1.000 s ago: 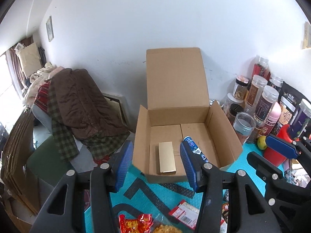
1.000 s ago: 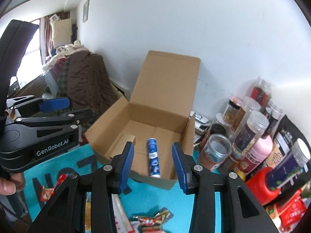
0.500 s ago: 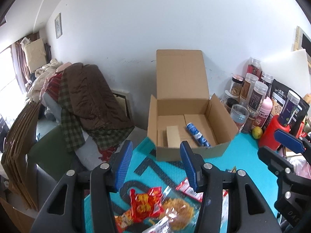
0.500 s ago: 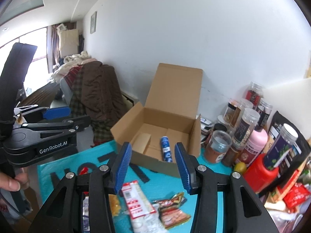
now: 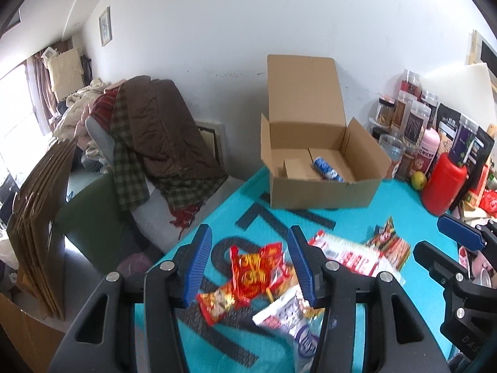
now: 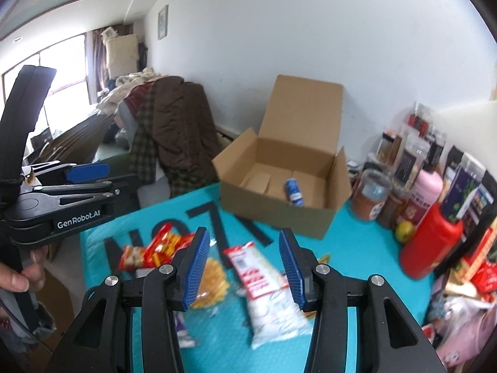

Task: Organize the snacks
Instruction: 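Move both tools back over the remaining snacks, then grasp the GOZK bag with the right tool while the left tool grasps the lollipop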

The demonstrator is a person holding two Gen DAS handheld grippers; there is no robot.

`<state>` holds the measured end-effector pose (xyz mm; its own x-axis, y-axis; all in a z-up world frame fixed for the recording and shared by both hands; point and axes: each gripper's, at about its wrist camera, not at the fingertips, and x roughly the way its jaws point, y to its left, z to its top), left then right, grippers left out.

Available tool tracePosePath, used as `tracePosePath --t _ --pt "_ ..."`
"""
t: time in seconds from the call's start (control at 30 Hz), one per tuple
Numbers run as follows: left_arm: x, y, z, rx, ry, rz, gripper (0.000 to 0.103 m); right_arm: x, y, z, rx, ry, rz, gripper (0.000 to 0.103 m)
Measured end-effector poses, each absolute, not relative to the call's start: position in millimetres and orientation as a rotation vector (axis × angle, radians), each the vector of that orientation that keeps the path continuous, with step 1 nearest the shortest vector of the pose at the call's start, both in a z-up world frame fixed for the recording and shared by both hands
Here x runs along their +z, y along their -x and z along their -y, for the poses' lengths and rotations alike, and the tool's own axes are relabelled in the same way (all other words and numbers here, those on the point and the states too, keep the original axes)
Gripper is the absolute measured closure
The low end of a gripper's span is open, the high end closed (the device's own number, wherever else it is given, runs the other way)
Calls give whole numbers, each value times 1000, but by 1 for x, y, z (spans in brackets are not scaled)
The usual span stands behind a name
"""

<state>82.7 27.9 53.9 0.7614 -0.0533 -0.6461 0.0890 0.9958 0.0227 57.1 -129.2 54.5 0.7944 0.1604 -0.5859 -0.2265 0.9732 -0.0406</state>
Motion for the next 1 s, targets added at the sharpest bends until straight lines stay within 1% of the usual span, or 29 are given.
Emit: tracePosePath --t 0.37,0.43,0.47,0.5,0.73,0.83,1.0 --pt "22 -49 -44 -97 -36 -738 53 21 -28 108 256 95 -666 57" --pt "13 -45 -47 -103 -26 -755 53 12 -26 104 275 92 -687 55" --pt "9 -43 -48 -106 -19 -765 53 8 -26 102 285 90 -696 52" --pt "5 -42 -50 -110 -13 -773 53 4 -25 100 294 89 -703 51" --pt "-20 -31 -68 -83 12 -809 53 -24 -27 85 362 87 -768 51" --pt "-28 -28 -73 -62 7 -821 53 -36 -31 80 381 84 -796 49" --pt "-39 -31 -82 -41 5 -836 53 -56 -41 68 409 84 -851 49"
